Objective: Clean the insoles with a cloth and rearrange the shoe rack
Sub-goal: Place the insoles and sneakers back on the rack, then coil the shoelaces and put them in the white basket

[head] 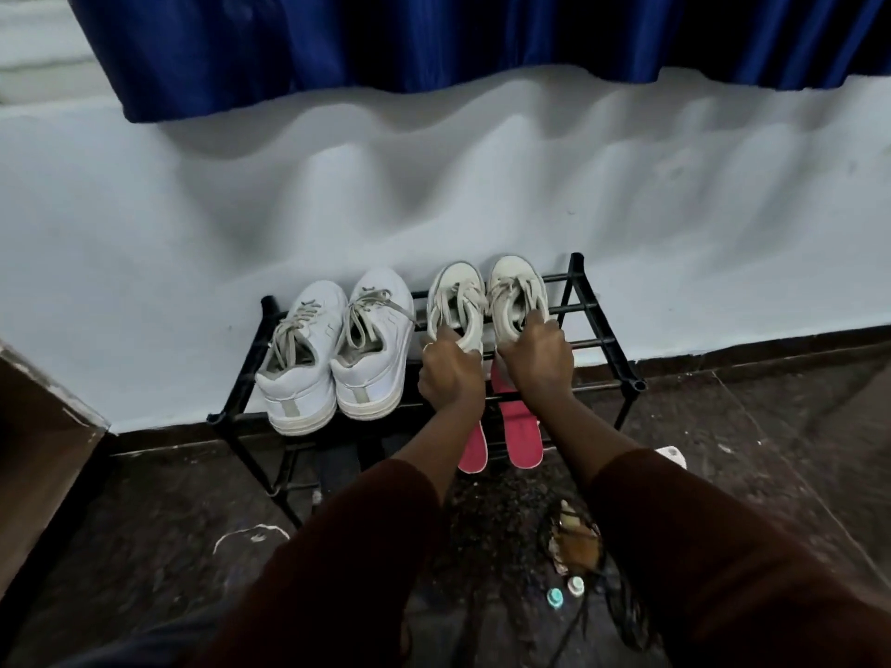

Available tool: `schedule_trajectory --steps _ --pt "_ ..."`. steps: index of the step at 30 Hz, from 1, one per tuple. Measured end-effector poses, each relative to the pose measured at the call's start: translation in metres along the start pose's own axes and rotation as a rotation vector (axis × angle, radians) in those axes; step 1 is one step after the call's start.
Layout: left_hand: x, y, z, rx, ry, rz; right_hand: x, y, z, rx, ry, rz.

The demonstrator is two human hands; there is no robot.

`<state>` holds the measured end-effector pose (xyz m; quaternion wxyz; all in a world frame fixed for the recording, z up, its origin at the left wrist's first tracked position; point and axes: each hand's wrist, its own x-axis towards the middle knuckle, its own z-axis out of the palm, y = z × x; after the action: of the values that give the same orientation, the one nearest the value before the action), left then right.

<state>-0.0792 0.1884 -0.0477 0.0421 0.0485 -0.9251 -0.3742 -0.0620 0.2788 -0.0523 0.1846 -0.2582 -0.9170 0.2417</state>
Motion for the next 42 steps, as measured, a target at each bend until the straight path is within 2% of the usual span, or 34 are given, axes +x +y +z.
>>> schedule_trajectory --steps 6,11,14,17,20,23,26,30,33,37,42 --pt "-0.016 -0.013 0.010 -0.074 0.033 0.051 -0.008 0.011 0.001 -0.051 -0.044 -0.053" --pt "-0.051 -0.022 0.017 -0.197 0.104 0.162 -0.046 0.044 -0.013 0.245 0.055 -0.115" --pt "-0.093 -0.042 0.032 -0.285 0.112 0.314 -0.095 0.083 -0.007 0.267 0.039 -0.074" --pt "-0.136 -0.082 0.062 -0.241 0.061 0.383 -0.141 0.130 0.018 0.185 -0.042 0.022" --pt "-0.172 -0.131 0.091 -0.109 -0.076 0.204 -0.183 0.170 0.046 0.169 -0.186 0.116" --pt "-0.205 -0.184 0.120 0.048 -0.328 0.026 -0.222 0.200 0.074 0.119 -0.354 0.151" --pt "-0.223 -0.225 0.145 0.140 -0.529 -0.125 -0.249 0.223 0.102 -0.031 -0.547 0.193" --pt "-0.233 -0.256 0.168 0.317 -0.773 -0.193 -0.270 0.243 0.136 -0.181 -0.787 0.216" --pt "-0.243 -0.277 0.183 0.358 -0.832 -0.192 -0.276 0.252 0.155 -0.218 -0.890 0.146" --pt "-0.251 -0.293 0.203 0.357 -0.883 -0.218 -0.277 0.262 0.173 -0.202 -0.918 0.060" --pt "-0.253 -0.294 0.212 0.321 -0.825 -0.253 -0.284 0.287 0.201 -0.281 -0.943 -0.122"
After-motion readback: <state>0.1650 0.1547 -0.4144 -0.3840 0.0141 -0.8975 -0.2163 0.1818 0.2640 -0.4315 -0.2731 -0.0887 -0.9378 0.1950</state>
